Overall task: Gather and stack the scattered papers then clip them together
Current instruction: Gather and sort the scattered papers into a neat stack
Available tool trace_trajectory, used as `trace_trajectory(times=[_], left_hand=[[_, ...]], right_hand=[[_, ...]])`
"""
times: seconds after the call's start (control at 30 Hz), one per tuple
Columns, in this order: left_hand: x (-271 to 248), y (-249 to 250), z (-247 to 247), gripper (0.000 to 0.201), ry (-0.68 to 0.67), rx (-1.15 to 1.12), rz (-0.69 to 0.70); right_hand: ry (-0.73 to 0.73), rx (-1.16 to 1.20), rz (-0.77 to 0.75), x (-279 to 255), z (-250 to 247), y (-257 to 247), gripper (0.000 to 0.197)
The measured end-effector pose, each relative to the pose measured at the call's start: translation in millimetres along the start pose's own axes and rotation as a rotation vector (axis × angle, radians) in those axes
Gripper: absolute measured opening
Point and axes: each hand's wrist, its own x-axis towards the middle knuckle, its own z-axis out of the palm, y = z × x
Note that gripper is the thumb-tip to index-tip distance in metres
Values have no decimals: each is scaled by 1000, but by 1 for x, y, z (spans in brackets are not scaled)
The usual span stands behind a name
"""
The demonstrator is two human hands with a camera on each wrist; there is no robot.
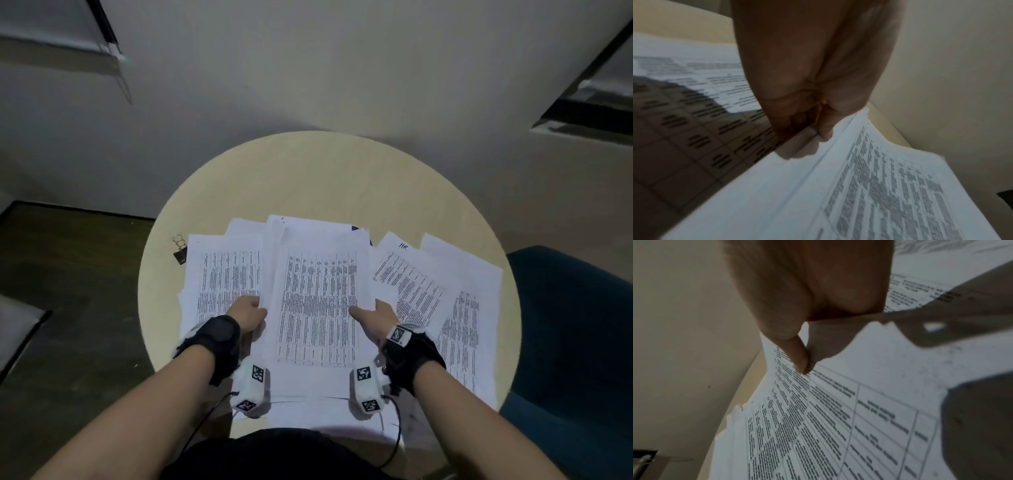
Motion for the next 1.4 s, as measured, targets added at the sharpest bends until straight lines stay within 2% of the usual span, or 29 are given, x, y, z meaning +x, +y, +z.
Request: trace_trajectory(times=[0.1,0.17,0.23,0.27,0.33,0.4,0.47,0.57,0.67,0.77,0.87,0.97,1.03,1.1,1.27,1.3,1.37,1.4], left_hand=[[0,-3,3,26,-31,14,15],[1,-6,3,26,-17,30,32],[1,-8,2,36,-19,-21,39],[0,-9,2,40,-23,-51,49],[-1,-8,5,43,-60,-90,44],[-2,-5,10,39,-80,-155,21],[-2,-2,15,32,-53,-167,21],[0,1,20,16,-68,-93,64],[4,7,22,28,-163,217,202],[8,12,19,24,-55,363,298],[16,0,-7,26,325,317,265],[19,-27,-37,60,534,468,114],[16,-41,-49,88,589,472,-10],[16,-47,-52,98,617,421,-71],[21,-41,-47,83,559,244,-85],[21,-40,-46,75,566,205,-58],[19,-39,-46,53,646,138,39],[16,-37,-46,40,713,114,101]], right_hand=[[-39,0,71,3,10,13,66],[16,2,123,0,6,25,80],[57,-13,133,0,-3,39,70],[54,-17,144,-2,-9,43,55],[29,-14,143,-7,-22,51,12],[46,-8,181,-8,-31,57,34],[27,-3,220,-6,-35,63,45],[-29,-52,242,-11,-37,58,45],[-119,-117,223,-18,-33,47,41],[-122,-110,322,-15,-27,41,58],[-61,-142,332,-9,-30,45,60],[-43,-139,320,-12,-33,49,58],[-44,-115,296,-11,-34,55,57],[-46,-105,281,-11,-33,58,56],[-15,-70,270,-14,-29,60,56],[-13,-62,263,-13,-29,62,60],[-22,-58,269,-12,-29,67,82],[-14,-67,270,-14,-28,68,82]])
